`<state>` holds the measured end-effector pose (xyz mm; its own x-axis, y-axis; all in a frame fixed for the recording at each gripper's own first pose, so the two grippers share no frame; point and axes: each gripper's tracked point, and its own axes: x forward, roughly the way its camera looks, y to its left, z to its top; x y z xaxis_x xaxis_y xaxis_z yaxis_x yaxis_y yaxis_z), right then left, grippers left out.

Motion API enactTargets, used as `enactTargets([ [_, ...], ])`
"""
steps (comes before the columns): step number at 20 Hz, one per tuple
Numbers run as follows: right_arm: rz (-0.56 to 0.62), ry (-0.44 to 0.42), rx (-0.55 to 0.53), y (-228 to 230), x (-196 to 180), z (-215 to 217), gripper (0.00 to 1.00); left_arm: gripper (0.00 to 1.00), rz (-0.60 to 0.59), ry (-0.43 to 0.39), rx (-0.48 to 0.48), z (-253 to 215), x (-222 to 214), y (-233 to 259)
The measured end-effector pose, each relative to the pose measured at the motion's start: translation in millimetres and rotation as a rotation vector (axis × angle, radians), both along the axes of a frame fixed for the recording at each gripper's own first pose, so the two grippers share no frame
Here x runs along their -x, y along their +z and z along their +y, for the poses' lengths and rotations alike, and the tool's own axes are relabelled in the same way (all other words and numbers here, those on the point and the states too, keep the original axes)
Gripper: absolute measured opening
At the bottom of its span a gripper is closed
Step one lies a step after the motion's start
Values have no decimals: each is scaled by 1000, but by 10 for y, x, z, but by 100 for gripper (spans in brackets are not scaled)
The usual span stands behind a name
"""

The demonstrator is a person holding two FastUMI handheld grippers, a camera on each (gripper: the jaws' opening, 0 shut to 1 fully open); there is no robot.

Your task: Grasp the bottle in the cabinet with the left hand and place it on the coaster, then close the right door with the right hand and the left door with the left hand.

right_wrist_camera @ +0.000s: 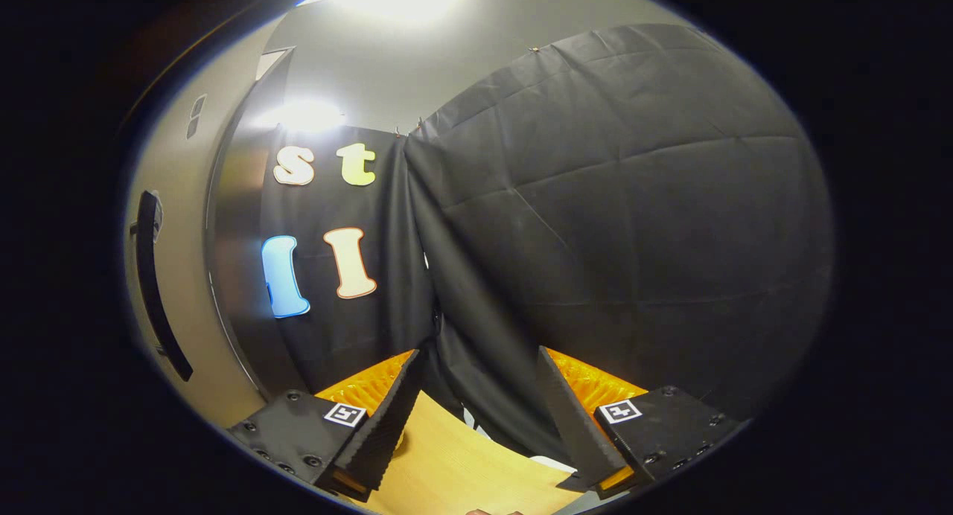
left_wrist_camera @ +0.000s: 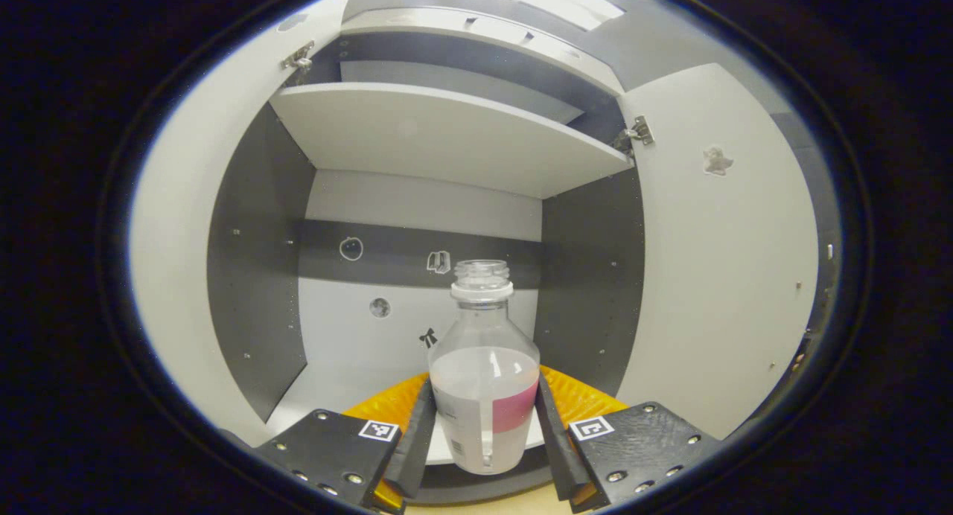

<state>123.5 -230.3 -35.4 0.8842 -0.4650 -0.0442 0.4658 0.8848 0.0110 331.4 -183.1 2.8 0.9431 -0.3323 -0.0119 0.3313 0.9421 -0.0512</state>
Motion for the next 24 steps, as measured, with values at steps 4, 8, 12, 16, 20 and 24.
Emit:
enactTargets([
  [4,0,20,-16,15,131,102,98,68,19,0,-26,153,377,-115],
  [8,8,46,-11,10,245,204,98,68,46,17,-39,353,639,-388],
  [12,16,63,-16,57,355,246,98,68,121,8,36,350,871,-892],
  [16,28,63,-10,95,494,252,98,68,192,-12,36,319,1100,-1581],
  [20,65,49,-1,146,627,151,98,68,242,-36,57,251,1242,-2225],
  [24,70,37,5,309,687,38,98,69,329,-16,69,234,1288,-2907],
])
